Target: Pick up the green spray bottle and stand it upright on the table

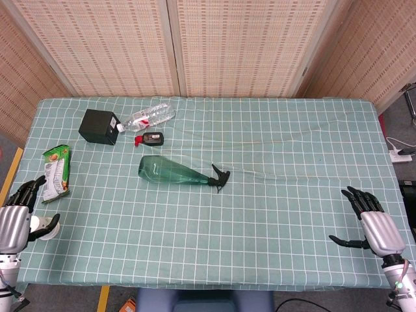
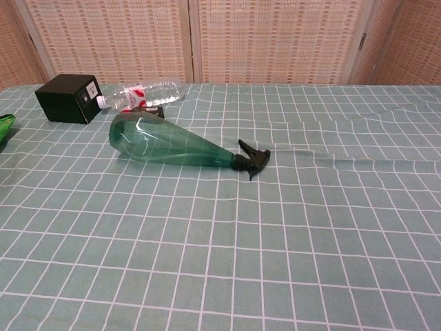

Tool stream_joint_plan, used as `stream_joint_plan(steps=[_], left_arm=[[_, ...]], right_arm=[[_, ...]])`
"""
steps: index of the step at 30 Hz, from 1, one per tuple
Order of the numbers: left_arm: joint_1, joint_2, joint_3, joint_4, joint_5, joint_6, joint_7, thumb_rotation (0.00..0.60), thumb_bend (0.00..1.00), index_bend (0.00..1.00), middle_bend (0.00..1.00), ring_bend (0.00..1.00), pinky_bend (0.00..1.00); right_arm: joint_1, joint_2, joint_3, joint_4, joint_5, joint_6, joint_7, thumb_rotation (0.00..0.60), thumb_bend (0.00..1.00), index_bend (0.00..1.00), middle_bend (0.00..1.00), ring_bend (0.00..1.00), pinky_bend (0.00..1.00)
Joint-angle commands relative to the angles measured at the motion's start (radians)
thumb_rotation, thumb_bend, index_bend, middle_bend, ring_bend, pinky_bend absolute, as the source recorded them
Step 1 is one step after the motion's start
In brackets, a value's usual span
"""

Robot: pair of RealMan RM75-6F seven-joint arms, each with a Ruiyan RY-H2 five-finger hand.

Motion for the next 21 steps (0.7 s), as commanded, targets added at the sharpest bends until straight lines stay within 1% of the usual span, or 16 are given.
stream_joint_plan(steps=[1, 21], left_arm=[[0.000, 0.000, 0.000, 0.000, 0.002, 0.001, 0.003, 0.600, 0.26, 0.05, 0.15, 0.12, 0.28], [-0.006, -0.003, 0.001, 0.003, 0.003, -0.013, 0.001, 0.600, 0.26, 0.05, 0.15, 0.12, 0.28]], right_arm=[[0.000, 0.000, 0.000, 0.001, 0.000, 0.000, 0.002, 0.600, 0.00, 0.00, 0.00, 0.00, 0.00], [-0.002, -0.003, 0.001, 0.003, -0.004, 0.008, 0.005, 0.600, 0.00, 0.00, 0.00, 0.00, 0.00]])
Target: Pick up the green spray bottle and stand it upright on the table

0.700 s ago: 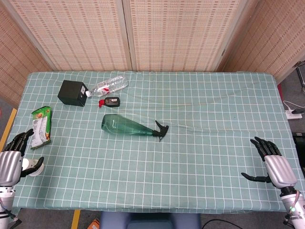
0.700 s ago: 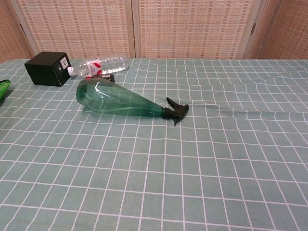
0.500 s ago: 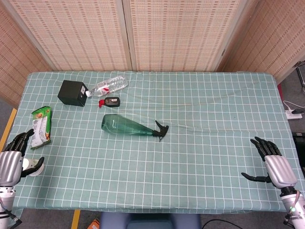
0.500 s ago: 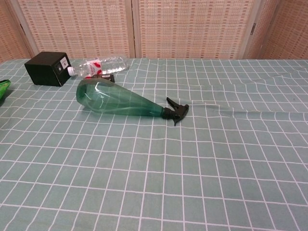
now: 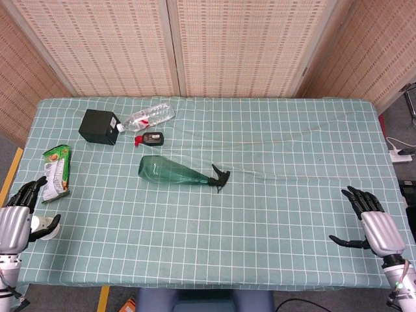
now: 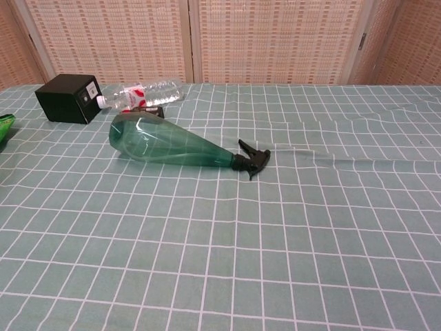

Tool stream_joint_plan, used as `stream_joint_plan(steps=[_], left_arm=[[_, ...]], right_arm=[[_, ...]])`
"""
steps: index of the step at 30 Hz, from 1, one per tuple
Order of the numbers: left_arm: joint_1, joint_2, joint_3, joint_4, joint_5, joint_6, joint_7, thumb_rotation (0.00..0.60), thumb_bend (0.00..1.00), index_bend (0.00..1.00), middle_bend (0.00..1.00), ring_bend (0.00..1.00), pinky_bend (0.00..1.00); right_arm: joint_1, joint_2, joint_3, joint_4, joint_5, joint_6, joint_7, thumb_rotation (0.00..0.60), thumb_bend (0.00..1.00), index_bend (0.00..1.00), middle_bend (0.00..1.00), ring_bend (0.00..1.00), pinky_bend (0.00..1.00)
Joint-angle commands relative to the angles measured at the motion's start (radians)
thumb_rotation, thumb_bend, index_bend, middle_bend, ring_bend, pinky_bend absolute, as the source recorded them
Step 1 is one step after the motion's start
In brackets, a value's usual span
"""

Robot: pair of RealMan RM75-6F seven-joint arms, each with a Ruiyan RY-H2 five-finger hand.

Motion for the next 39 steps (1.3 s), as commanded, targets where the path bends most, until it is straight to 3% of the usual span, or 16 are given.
stream_joint_plan(steps=[1, 8, 13, 17, 21, 28, 39], left_arm=[[-0.010, -0.003, -0.002, 0.007, 0.006, -0.008, 0.014, 0.600, 0.26, 0.05, 0.15, 0.12, 0.28], [-0.078, 0.014, -0.037, -0.065, 0.044, -0.041, 0.157, 0.600, 0.26, 0.07, 0.15, 0.12, 0.29], [-0.164, 0.044, -0.076, -0.239, 0.042, -0.133, 0.363, 0.600, 0.26, 0.10, 0.15, 0.12, 0.29], [-0.254, 0.029, -0.107, -0.385, -0.063, -0.268, 0.560, 0.600, 0.26, 0.12, 0.17, 0.12, 0.29], [-0.343, -0.029, -0.141, -0.433, -0.151, -0.332, 0.748, 0.600, 0.26, 0.12, 0.17, 0.13, 0.30], [-0.475, -0.152, -0.177, -0.419, -0.269, -0.366, 0.966, 0.600, 0.26, 0.13, 0.18, 0.14, 0.30], [-0.652, -0.337, -0.191, -0.286, -0.412, -0.419, 1.071, 0.600, 0.26, 0.14, 0.21, 0.16, 0.31]], right_arm=[[0.000, -0.001, 0.001, -0.001, 0.003, 0.000, -0.005, 0.600, 0.00, 0.00, 0.00, 0.00, 0.00], [0.005, 0.001, 0.001, -0.009, 0.005, -0.011, -0.017, 0.600, 0.00, 0.00, 0.00, 0.00, 0.00], [0.018, 0.007, 0.004, -0.021, 0.017, -0.037, -0.016, 0.600, 0.00, 0.00, 0.00, 0.00, 0.00], [0.026, 0.015, 0.005, -0.033, 0.029, -0.056, -0.022, 0.600, 0.00, 0.00, 0.00, 0.00, 0.00], [0.022, 0.014, 0.009, -0.029, 0.031, -0.043, -0.024, 0.600, 0.00, 0.00, 0.00, 0.00, 0.00], [0.022, 0.017, 0.007, -0.022, 0.030, -0.046, -0.006, 0.600, 0.00, 0.00, 0.00, 0.00, 0.00], [0.032, 0.027, 0.012, -0.034, 0.055, -0.073, -0.003, 0.600, 0.00, 0.00, 0.00, 0.00, 0.00]])
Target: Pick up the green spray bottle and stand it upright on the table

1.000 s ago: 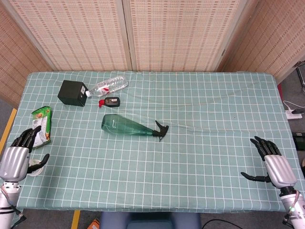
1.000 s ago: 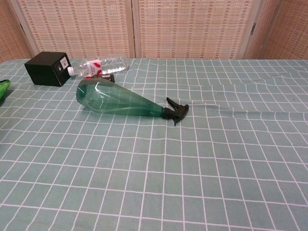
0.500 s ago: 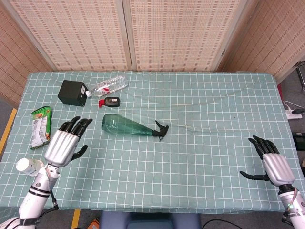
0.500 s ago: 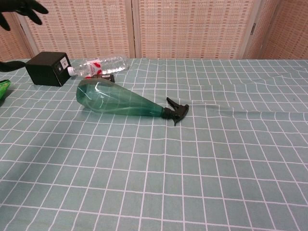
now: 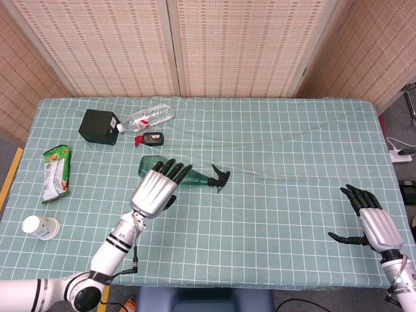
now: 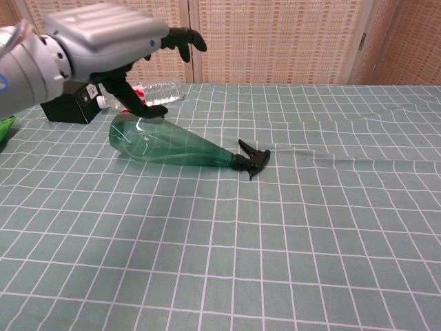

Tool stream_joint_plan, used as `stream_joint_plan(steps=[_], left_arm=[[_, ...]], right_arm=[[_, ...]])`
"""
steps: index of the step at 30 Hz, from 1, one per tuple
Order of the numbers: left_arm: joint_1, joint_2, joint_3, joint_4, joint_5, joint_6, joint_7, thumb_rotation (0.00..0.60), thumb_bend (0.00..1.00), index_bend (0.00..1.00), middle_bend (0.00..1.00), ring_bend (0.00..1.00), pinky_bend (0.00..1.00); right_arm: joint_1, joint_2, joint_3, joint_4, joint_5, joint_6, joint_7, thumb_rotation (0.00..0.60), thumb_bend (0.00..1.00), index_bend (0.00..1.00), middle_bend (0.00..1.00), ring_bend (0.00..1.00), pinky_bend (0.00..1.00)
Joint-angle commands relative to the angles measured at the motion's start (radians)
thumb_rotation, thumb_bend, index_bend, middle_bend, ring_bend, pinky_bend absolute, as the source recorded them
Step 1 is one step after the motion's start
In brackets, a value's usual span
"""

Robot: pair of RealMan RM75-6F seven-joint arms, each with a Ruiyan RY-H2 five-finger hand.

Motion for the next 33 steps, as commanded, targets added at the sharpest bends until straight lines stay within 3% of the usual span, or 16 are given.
stream_joint_plan(steps=[1, 8, 17, 26, 33], left_arm=[[-0.055, -0.055, -0.008, 0.063, -0.031, -0.016, 0.024, 0.600, 0.26, 0.14, 0.21, 0.16, 0.31], [-0.123, -0.105, -0.015, 0.174, -0.070, -0.027, 0.017, 0.600, 0.26, 0.15, 0.22, 0.17, 0.31], [-0.205, -0.185, 0.027, 0.306, -0.181, -0.061, 0.089, 0.600, 0.26, 0.13, 0.22, 0.17, 0.31], [-0.309, -0.293, -0.007, 0.434, -0.271, -0.045, 0.148, 0.600, 0.26, 0.13, 0.24, 0.18, 0.32], [-0.337, -0.353, 0.003, 0.525, -0.324, -0.020, 0.189, 0.600, 0.26, 0.15, 0.27, 0.21, 0.33]], right_arm=[[0.001, 0.002, 0.001, -0.002, 0.004, -0.003, -0.001, 0.600, 0.00, 0.00, 0.00, 0.00, 0.00], [0.005, 0.008, 0.001, -0.002, 0.012, -0.016, 0.007, 0.600, 0.00, 0.00, 0.00, 0.00, 0.00], [0.015, 0.014, 0.003, -0.013, 0.025, -0.036, 0.001, 0.600, 0.00, 0.00, 0.00, 0.00, 0.00], [0.020, 0.018, 0.003, -0.020, 0.034, -0.048, -0.009, 0.600, 0.00, 0.00, 0.00, 0.00, 0.00], [0.020, 0.020, 0.002, -0.017, 0.034, -0.051, -0.002, 0.600, 0.00, 0.00, 0.00, 0.00, 0.00]])
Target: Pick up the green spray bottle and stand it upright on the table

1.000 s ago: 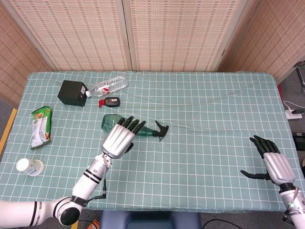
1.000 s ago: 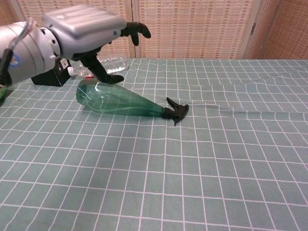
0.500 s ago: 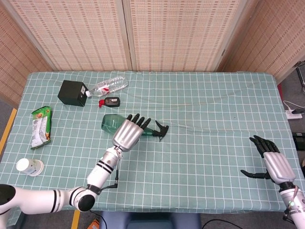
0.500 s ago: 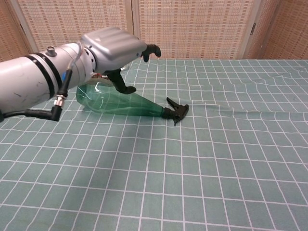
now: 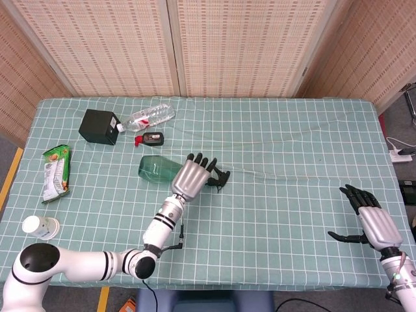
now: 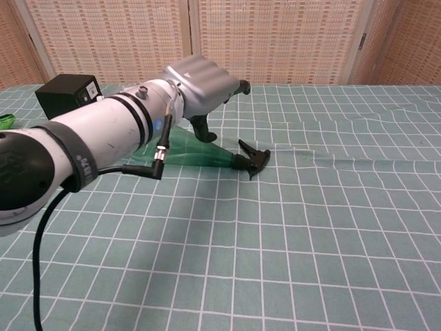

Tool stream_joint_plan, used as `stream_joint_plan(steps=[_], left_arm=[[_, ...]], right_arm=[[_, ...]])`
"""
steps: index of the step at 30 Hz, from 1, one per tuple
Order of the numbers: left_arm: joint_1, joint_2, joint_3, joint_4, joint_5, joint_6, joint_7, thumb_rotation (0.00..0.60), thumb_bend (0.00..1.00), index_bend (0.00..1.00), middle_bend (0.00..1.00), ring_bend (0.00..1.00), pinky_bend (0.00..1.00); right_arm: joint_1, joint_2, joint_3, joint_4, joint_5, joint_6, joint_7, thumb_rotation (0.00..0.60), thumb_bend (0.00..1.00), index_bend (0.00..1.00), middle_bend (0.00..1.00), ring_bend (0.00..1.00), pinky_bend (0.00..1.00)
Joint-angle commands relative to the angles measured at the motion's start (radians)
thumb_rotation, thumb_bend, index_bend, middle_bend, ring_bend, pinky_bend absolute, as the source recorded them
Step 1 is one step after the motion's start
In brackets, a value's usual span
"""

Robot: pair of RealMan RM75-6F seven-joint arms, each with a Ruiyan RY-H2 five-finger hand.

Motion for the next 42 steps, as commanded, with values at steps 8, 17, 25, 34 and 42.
stream_joint_plan(steps=[8, 17, 25, 34, 42], left_arm=[[-0.048, -0.133, 0.026, 0.206, -0.074, -0.011, 0.022, 0.600, 0.26, 0.16, 0.28, 0.22, 0.34], [-0.059, -0.173, 0.041, 0.309, -0.049, -0.041, -0.023, 0.600, 0.26, 0.16, 0.28, 0.22, 0.34], [-0.054, -0.171, 0.068, 0.328, -0.036, -0.068, -0.025, 0.600, 0.26, 0.16, 0.28, 0.22, 0.33], [-0.043, -0.181, 0.094, 0.357, -0.025, -0.084, -0.028, 0.600, 0.26, 0.16, 0.28, 0.22, 0.33], [-0.051, -0.215, 0.112, 0.405, 0.023, -0.109, -0.047, 0.600, 0.26, 0.16, 0.28, 0.22, 0.33]], right_arm=[[0.000, 0.006, -0.004, 0.005, 0.004, -0.009, 0.007, 0.600, 0.00, 0.00, 0.00, 0.00, 0.00], [0.003, 0.009, -0.004, 0.004, 0.011, -0.019, 0.009, 0.600, 0.00, 0.00, 0.00, 0.00, 0.00], [0.006, 0.011, -0.003, -0.002, 0.019, -0.026, 0.002, 0.600, 0.00, 0.00, 0.00, 0.00, 0.00], [0.007, 0.009, -0.002, -0.005, 0.023, -0.026, -0.006, 0.600, 0.00, 0.00, 0.00, 0.00, 0.00], [0.008, 0.008, -0.001, -0.007, 0.027, -0.028, -0.010, 0.600, 0.00, 0.00, 0.00, 0.00, 0.00]])
